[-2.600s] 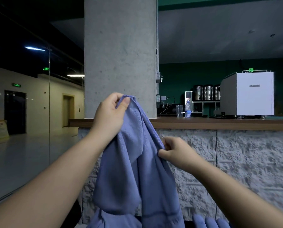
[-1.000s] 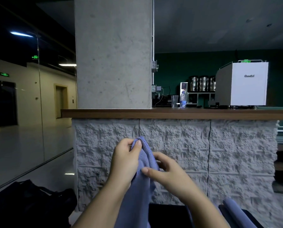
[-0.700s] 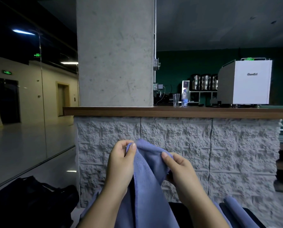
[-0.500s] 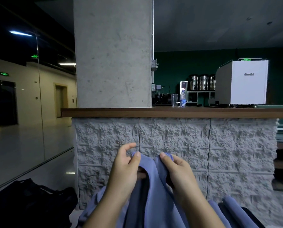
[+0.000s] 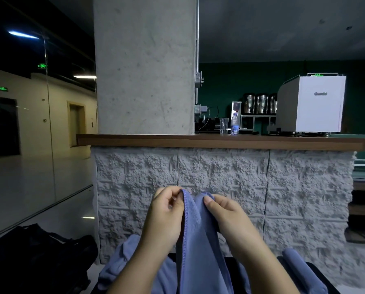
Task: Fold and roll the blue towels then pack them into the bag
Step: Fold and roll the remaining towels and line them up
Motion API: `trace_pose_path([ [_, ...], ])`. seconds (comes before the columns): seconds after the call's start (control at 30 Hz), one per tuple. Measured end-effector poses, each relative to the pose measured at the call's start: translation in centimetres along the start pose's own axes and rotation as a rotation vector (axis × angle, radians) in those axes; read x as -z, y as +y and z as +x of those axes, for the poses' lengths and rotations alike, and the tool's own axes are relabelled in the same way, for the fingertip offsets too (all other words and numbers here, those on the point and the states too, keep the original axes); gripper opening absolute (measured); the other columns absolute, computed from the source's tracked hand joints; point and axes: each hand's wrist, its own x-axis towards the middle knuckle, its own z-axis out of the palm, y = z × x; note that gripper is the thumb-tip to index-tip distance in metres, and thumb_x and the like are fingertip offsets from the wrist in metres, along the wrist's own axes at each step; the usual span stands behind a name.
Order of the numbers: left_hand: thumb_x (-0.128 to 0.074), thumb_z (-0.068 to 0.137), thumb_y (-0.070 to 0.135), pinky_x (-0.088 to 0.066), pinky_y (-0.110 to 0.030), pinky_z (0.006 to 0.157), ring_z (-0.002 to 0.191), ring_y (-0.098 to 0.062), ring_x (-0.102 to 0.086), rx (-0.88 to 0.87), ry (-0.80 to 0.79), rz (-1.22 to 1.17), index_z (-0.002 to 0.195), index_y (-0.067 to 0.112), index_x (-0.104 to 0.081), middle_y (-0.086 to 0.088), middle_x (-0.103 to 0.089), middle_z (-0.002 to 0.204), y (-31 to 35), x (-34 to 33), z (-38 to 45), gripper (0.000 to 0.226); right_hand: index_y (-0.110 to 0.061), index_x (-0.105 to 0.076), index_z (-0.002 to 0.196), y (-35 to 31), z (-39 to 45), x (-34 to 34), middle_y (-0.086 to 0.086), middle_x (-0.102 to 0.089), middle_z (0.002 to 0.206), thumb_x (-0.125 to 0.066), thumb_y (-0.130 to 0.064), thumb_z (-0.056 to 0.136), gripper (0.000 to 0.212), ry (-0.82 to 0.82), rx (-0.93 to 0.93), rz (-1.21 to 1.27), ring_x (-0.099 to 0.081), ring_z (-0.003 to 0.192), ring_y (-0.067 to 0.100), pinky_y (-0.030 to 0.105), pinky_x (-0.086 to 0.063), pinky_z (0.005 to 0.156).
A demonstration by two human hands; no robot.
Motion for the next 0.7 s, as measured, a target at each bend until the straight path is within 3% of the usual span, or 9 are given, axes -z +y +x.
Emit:
trace_pose_path([
  [0.1, -0.051, 0.094, 0.013, -0.046, -0.028, 0.07, 0.072, -0.007, -0.057, -0.087, -0.021, 0.114, 0.083, 0.027, -0.057, 0.007, -0.062, 0.078, -0.6, 0.2, 0.0, 0.019, 0.003, -0.059, 0.085, 0.4, 0.1, 0.2, 0.009, -0.06, 0.074, -0.048, -0.027, 0.098, 0.035, -0.033, -0.001, -0.095, -0.052, 0.069, 0.016, 0.03, -0.04, 0.065],
  [0.2, -0.057, 0.09, 0.011, -0.048, -0.028, 0.073, 0.077, -0.006, -0.06, -0.173, -0.055, 0.182, 0.08, 0.028, -0.061, 0.01, -0.063, 0.079, -0.5, 0.1, -0.2, 0.02, 0.007, -0.054, 0.082, 0.4, 0.2, 0.5, 0.005, -0.049, 0.068, -0.049, -0.028, 0.098, 0.038, -0.026, 0.051, -0.265, -0.042, 0.065, 0.014, 0.03, -0.032, 0.061],
  [0.3, -0.065, 0.085, 0.013, -0.048, -0.025, 0.074, 0.079, -0.003, -0.06, -0.255, -0.079, 0.255, 0.076, 0.032, -0.064, 0.012, -0.062, 0.079, -0.3, 0.1, -0.2, 0.021, 0.004, -0.06, 0.079, -0.2, 0.0, 0.8, 0.002, -0.051, 0.065, -0.053, -0.024, 0.097, 0.034, -0.048, 0.094, -0.276, -0.043, 0.063, 0.012, 0.03, -0.033, 0.06],
  [0.4, -0.071, 0.081, 0.017, -0.051, -0.033, 0.071, 0.076, -0.007, -0.063, -0.202, -0.084, 0.205, 0.075, 0.03, -0.062, 0.01, -0.066, 0.076, -0.2, -0.1, -0.2, 0.017, -0.002, -0.067, 0.083, -0.8, -0.4, 1.0, -0.005, -0.056, 0.064, -0.05, -0.016, 0.098, 0.027, -0.127, 0.072, -0.246, -0.044, 0.06, 0.006, 0.026, -0.035, 0.06],
  [0.5, -0.073, 0.078, 0.017, -0.049, -0.036, 0.064, 0.067, -0.01, -0.061, -0.197, -0.057, 0.21, 0.074, 0.029, -0.059, 0.007, -0.065, 0.07, 0.1, -0.2, -0.2, 0.019, -0.01, -0.07, 0.091, -0.9, -0.6, 1.1, 0.0, -0.066, 0.077, -0.044, -0.011, 0.097, 0.027, -0.202, 0.045, -0.262, -0.053, 0.072, 0.009, 0.029, -0.041, 0.069],
  [0.7, -0.073, 0.079, 0.019, -0.048, -0.035, 0.062, 0.066, -0.014, -0.06, -0.191, -0.05, 0.205, 0.068, 0.027, -0.061, 0.005, -0.065, 0.068, 0.7, -0.1, -0.1, 0.018, -0.009, -0.071, 0.098, -1.2, -0.7, 1.1, 0.003, -0.073, 0.089, -0.041, -0.008, 0.099, 0.031, -0.223, 0.042, -0.143, -0.063, 0.079, 0.008, 0.02, -0.048, 0.068],
])
